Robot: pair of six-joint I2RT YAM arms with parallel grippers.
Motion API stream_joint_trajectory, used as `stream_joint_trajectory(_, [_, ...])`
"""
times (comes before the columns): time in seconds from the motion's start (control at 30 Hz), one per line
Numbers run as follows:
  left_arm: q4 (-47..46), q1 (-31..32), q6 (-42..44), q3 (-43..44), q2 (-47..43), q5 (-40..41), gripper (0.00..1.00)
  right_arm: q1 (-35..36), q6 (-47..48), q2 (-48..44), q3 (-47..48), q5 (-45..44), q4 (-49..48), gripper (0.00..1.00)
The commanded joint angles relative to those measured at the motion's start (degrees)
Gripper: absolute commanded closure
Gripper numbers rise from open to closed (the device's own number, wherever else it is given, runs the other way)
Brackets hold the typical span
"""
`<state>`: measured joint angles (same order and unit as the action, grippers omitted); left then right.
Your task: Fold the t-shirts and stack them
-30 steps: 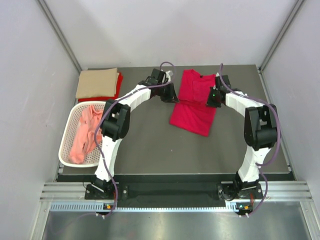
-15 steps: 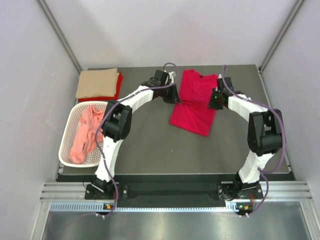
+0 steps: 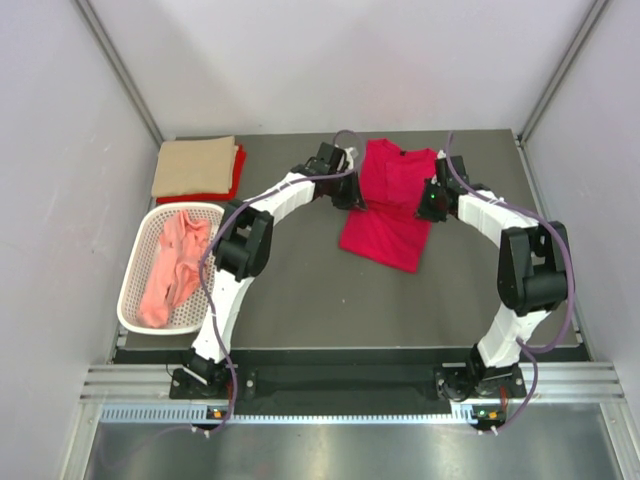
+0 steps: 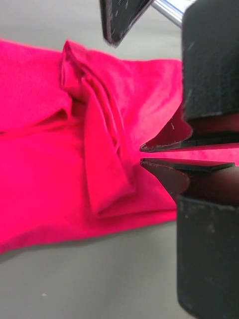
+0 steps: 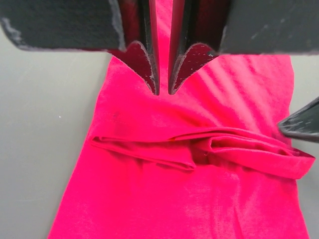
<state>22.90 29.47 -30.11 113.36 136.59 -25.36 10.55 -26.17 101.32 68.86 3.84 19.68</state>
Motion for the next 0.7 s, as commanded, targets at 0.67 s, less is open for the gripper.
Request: stream_joint_trajectory(0.67, [-2.52, -3.19, -2.53, 8.47, 0.0, 6.02, 0.83, -1.93, 0.42, -8.24, -1.35, 3.1, 3.58, 0.73])
